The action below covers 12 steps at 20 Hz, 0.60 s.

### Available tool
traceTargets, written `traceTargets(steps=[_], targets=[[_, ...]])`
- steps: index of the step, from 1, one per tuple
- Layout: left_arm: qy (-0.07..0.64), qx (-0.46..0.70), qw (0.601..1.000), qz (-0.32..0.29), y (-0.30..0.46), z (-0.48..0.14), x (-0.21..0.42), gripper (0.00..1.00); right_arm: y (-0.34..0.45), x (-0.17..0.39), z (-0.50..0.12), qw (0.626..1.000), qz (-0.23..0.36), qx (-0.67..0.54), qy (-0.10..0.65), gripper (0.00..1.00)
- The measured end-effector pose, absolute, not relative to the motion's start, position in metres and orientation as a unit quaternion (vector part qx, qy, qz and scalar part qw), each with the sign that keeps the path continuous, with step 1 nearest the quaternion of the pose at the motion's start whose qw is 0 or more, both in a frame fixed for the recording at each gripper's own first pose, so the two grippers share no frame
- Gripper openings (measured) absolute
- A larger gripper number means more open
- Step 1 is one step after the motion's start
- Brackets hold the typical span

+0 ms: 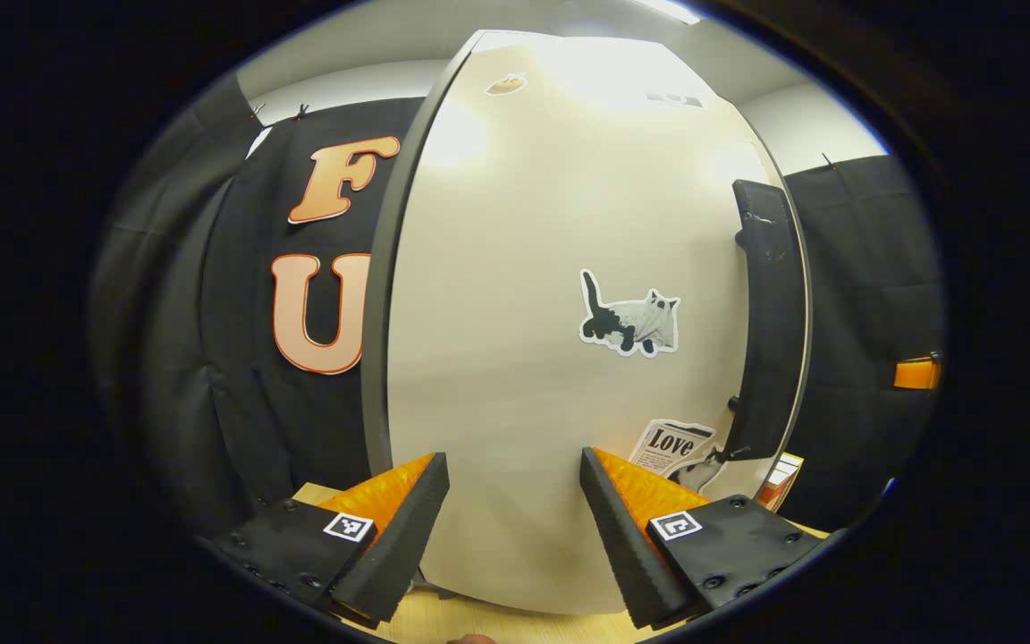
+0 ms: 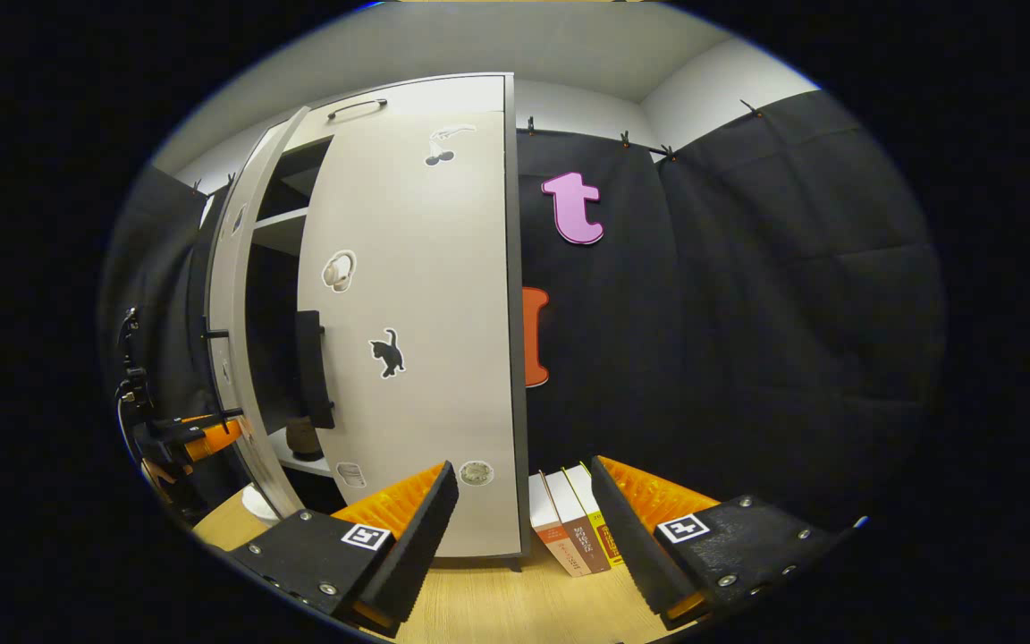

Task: Grab one shoe with the right hand and put it into the shoe cabinet, grab the other shoe with the left hand and put it into the shoe cabinet; then close the right door with the right hand and the left door with the left hand.

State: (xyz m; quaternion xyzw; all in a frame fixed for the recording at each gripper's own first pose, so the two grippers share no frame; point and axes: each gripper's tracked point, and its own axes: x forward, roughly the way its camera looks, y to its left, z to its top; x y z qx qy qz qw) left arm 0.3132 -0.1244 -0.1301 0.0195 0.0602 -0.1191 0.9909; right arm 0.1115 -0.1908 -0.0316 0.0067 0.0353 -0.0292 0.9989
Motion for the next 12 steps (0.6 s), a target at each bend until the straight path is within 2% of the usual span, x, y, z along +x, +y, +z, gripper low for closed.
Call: traceTargets(steps=[5, 6, 9, 10, 12], targets=[[0.067, 0.043, 0.993, -0.09, -0.131, -0.13, 0.316, 0.94, -0.189, 0.117, -0.028, 0.999, -0.018, 0.013, 0.031, 0.93], [0.071, 0.044, 0.993, -0.082, -0.131, -0.131, 0.317, 0.99, -0.186, 0.118, -0.028, 0.999, -0.013, 0.015, 0.032, 0.93], [0.08, 0.04, 0.994, -0.069, -0.132, -0.136, 0.321, 0.99, -0.181, 0.119, -0.027, 0.999, -0.006, 0.011, 0.034, 0.93], [0.092, 0.035, 0.993, -0.064, -0.132, -0.136, 0.318, 0.94, -0.181, 0.119, -0.026, 0.999, -0.005, 0.009, 0.037, 0.93], [0.082, 0.023, 0.994, -0.063, -0.136, -0.109, 0.305, 0.97, -0.181, 0.117, -0.019, 0.999, -0.003, 0.009, 0.038, 0.93]])
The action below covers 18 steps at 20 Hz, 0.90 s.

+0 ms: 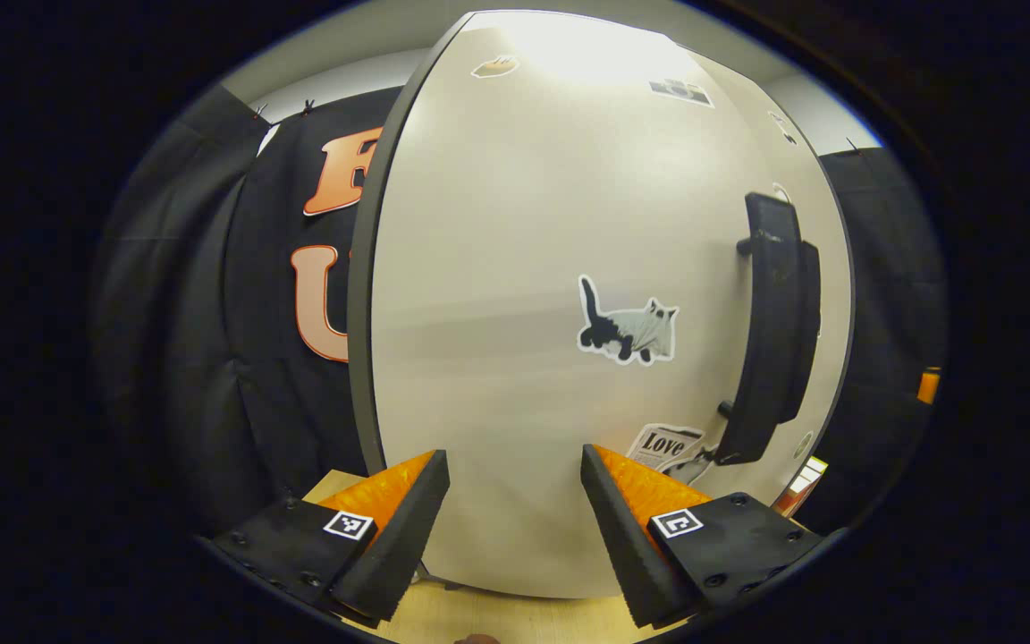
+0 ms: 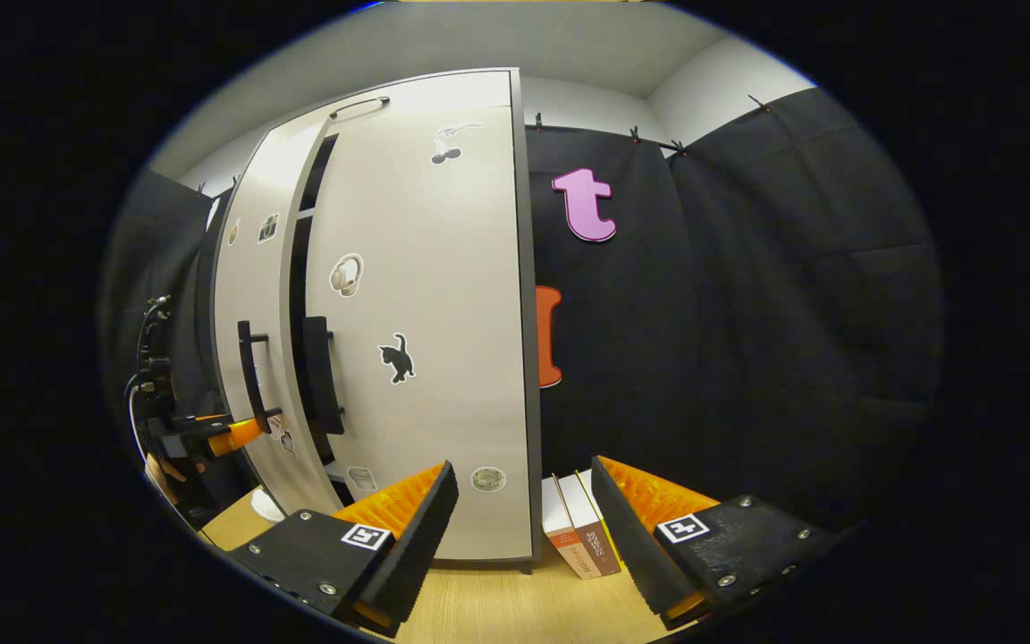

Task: Grab one shoe with the right hand and put it into the shoe cabinet, grab the other shoe with the left hand and put it into the shoe cabinet; then close the right door with the right hand and the left door with the left hand.

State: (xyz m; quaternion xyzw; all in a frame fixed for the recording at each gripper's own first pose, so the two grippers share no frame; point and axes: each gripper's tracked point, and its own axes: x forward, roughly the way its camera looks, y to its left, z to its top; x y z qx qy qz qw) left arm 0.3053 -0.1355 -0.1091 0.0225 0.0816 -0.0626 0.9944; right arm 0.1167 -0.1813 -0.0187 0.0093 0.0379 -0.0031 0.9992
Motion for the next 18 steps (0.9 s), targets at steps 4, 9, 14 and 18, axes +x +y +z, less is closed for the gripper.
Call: traceTargets(steps=[4, 9, 14, 18], targets=[[0.048, 0.023, 0.997, -0.06, -0.126, -0.032, 0.262, 0.99, -0.181, 0.111, 0.011, 1.0, 0.003, 0.01, 0.023, 0.93], [0.037, 0.002, 0.997, -0.063, -0.103, 0.028, 0.215, 0.97, -0.178, 0.098, 0.046, 1.0, 0.018, 0.006, 0.009, 0.93], [0.027, -0.005, 0.999, -0.033, -0.057, 0.071, 0.175, 0.97, -0.181, 0.076, 0.081, 1.0, 0.026, 0.006, -0.01, 0.93], [0.009, -0.013, 1.0, -0.002, -0.021, 0.11, 0.141, 0.99, -0.192, 0.058, 0.107, 0.999, 0.021, 0.0, -0.029, 0.93]])
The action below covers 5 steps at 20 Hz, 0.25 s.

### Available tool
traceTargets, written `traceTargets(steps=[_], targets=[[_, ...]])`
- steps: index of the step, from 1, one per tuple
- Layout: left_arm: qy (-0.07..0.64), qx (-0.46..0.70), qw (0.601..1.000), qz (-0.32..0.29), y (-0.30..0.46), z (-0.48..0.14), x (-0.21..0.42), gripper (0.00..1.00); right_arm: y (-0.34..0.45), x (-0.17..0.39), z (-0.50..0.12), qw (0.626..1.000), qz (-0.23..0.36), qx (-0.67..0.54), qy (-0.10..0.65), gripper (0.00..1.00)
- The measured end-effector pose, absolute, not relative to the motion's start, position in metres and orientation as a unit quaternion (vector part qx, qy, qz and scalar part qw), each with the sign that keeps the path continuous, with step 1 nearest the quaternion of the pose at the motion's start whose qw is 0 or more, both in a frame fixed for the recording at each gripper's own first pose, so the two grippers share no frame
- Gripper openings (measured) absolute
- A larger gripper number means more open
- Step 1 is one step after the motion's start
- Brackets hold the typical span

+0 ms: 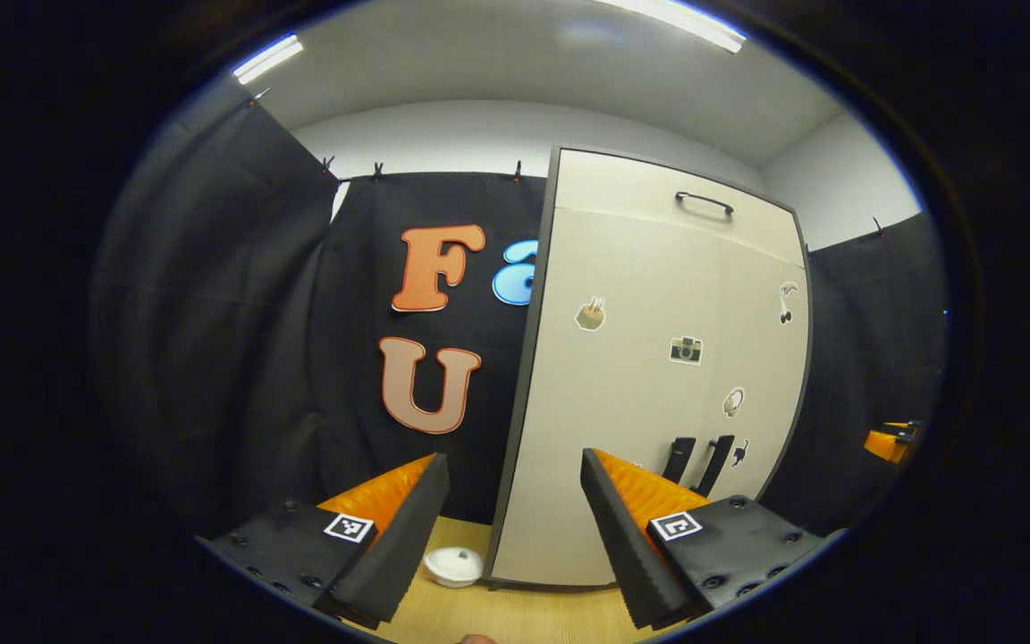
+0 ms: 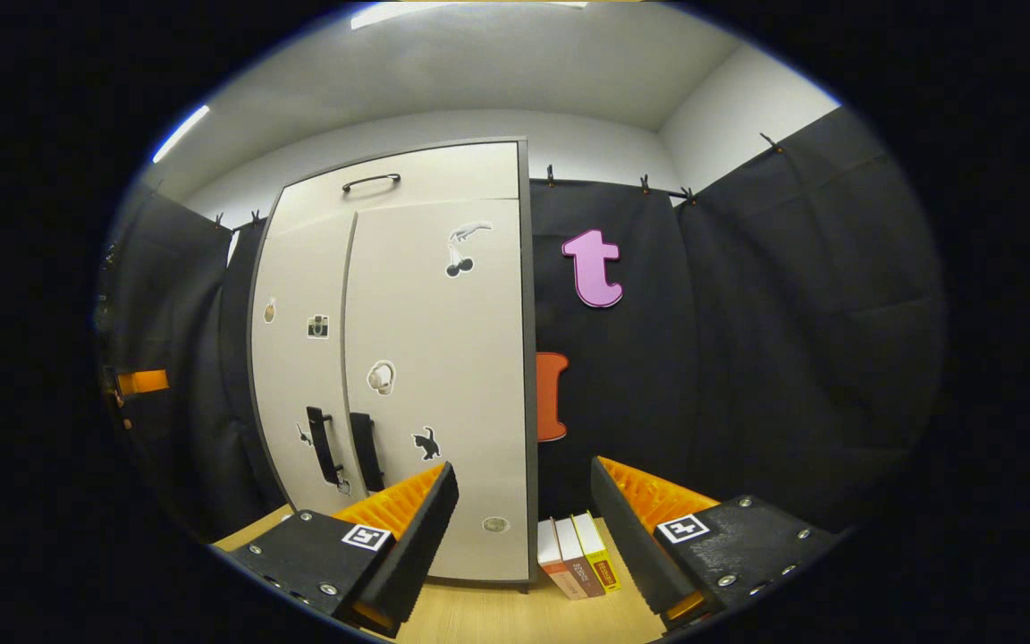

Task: Grab one shoe with the right hand and put it into the shoe cabinet, grab the other shoe with the left hand and put it into the shoe cabinet; then close the right door with the right hand and the left door with the left hand.

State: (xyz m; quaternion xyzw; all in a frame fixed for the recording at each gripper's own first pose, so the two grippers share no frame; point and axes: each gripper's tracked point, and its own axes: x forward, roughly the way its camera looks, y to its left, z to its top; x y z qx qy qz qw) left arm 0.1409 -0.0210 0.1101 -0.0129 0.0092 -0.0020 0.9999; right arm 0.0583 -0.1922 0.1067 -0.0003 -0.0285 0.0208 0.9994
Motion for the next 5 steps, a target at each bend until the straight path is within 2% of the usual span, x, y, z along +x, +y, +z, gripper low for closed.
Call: traceTargets(steps=[4, 5], targets=[[-0.012, 0.003, 0.999, 0.042, 0.014, 0.135, 0.109, 0.94, -0.203, 0.051, 0.111, 0.999, 0.015, -0.004, -0.038, 0.92], [-0.014, 0.004, 0.999, 0.048, 0.017, 0.138, 0.104, 0.97, -0.203, 0.051, 0.109, 0.999, 0.017, -0.004, -0.036, 0.92]])
